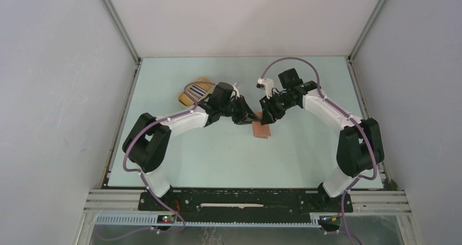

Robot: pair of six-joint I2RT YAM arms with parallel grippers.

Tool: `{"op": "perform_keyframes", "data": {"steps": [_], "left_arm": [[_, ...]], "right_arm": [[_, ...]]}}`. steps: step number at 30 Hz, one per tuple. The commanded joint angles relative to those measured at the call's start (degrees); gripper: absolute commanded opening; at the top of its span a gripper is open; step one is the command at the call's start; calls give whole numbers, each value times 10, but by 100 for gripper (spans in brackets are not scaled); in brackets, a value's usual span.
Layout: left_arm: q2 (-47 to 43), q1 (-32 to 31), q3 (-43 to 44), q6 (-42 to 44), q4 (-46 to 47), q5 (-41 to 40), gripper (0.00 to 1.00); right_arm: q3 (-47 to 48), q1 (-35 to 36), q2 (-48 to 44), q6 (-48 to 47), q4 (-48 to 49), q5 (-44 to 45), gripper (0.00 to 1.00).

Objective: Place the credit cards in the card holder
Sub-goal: Open the card holder at the center of the board.

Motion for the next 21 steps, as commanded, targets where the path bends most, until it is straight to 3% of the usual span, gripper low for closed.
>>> {"op": "perform_keyframes", "data": {"steps": [1,16,21], "left_arm": [[-38,-2,45,0,55,21,0],[-41,8,20,-6,59,12,0],[-41,14,5,-6,58,6,0]], "right_arm": [[9,18,19,-7,-13,30,43],[-4,19,-1,-3,5,89,2],[-17,0,-19,7,19,92,0]]}}
